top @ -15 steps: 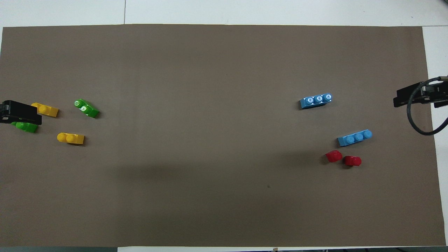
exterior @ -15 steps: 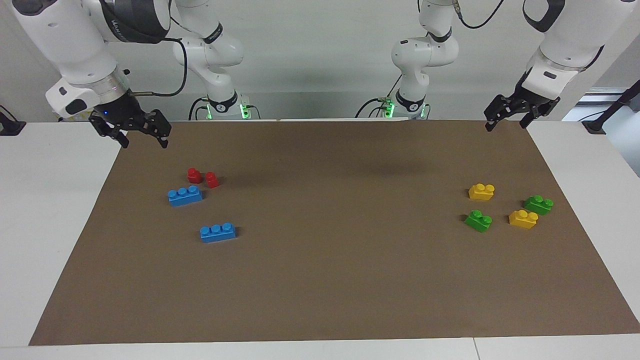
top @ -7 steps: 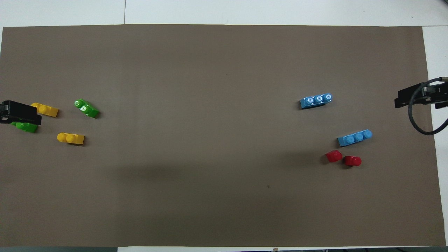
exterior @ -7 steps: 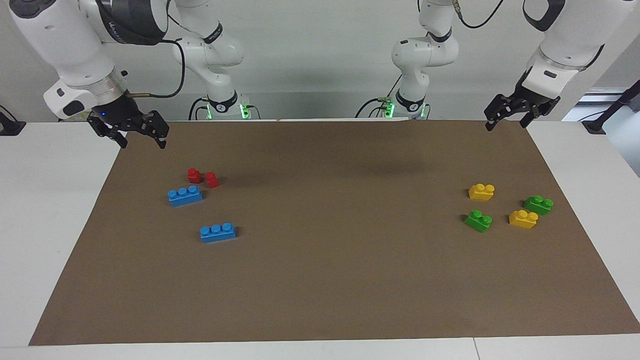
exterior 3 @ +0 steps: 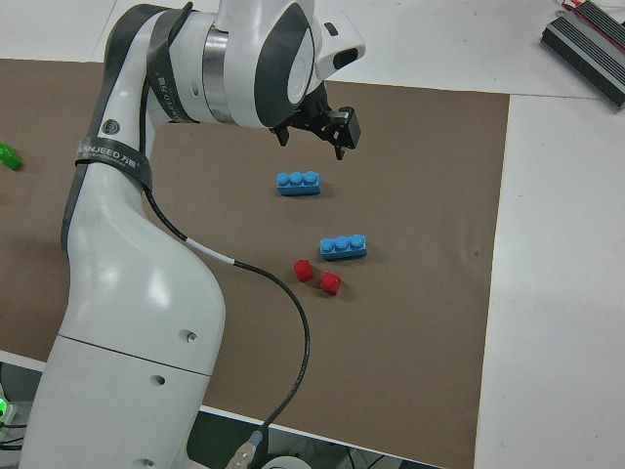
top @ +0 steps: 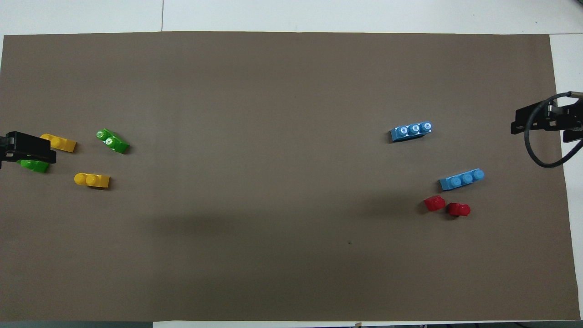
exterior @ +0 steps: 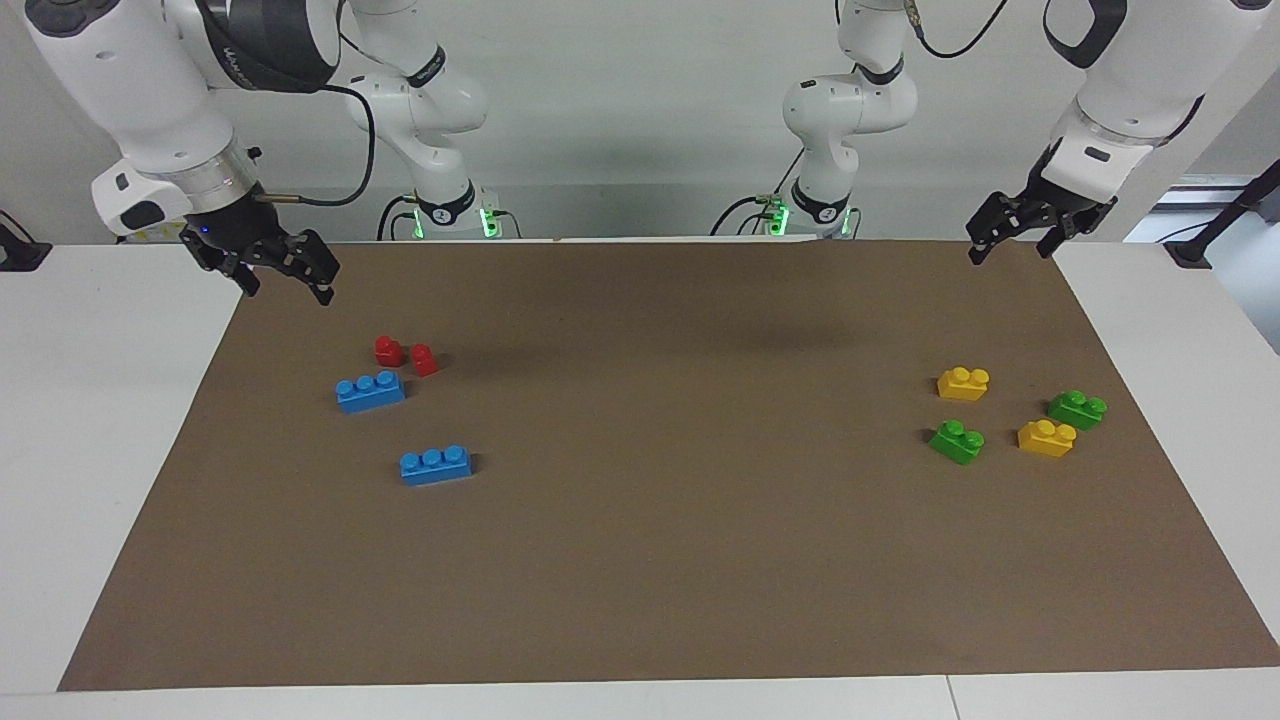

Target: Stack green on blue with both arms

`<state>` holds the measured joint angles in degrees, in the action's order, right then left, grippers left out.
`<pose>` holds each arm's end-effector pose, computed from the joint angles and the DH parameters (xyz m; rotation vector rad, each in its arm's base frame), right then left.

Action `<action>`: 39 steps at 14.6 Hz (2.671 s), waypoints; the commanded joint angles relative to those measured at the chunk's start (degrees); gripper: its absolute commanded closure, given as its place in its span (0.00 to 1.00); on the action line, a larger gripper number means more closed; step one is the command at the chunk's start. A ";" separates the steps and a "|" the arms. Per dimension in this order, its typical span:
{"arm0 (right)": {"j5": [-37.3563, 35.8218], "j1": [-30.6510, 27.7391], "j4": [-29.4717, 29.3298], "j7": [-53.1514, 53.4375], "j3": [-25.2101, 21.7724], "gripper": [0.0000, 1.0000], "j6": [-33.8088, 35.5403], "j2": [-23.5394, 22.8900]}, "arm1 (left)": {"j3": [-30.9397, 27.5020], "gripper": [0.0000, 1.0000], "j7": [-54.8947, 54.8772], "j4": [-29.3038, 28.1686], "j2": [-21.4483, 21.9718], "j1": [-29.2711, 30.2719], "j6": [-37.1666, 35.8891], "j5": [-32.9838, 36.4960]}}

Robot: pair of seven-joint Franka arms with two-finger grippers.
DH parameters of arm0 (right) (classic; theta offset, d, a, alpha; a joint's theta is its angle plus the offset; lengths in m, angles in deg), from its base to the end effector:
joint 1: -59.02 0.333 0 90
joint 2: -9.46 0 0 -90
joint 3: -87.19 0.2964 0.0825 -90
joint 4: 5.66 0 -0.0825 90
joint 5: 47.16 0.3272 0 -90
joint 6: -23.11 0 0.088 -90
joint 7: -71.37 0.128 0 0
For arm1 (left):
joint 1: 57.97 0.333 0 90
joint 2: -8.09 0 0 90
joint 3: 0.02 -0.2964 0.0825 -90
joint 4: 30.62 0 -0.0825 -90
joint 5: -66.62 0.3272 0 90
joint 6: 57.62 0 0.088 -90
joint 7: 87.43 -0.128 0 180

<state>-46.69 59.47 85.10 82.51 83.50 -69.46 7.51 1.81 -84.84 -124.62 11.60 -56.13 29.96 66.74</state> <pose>0.5102 -0.0273 0.5652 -3.1110 0.3930 0.0044 0.4735 -0.0001 0.5813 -3.1346 -0.0714 0.0795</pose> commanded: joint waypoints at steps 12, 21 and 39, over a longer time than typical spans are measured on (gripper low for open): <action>15.07 -0.18 1.88 49.58 0.35 0.03 -11.22 -9.02 | -0.08 0.00 23.05 -7.69 -4.56 1.06 14.36 -0.20; 20.36 -0.01 2.58 54.51 0.35 0.03 -16.84 -13.94 | -0.17 0.00 30.89 -9.88 -11.69 4.32 27.19 -2.05; 26.33 -1.33 2.76 45.37 0.44 0.03 -19.13 -22.65 | -0.26 0.00 43.99 -9.45 -23.46 4.40 40.11 -2.05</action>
<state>-22.56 58.96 87.51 129.63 83.61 -86.65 -14.63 1.35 -42.37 -133.96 -10.73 -52.29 67.62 65.31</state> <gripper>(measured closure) 0.004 0.000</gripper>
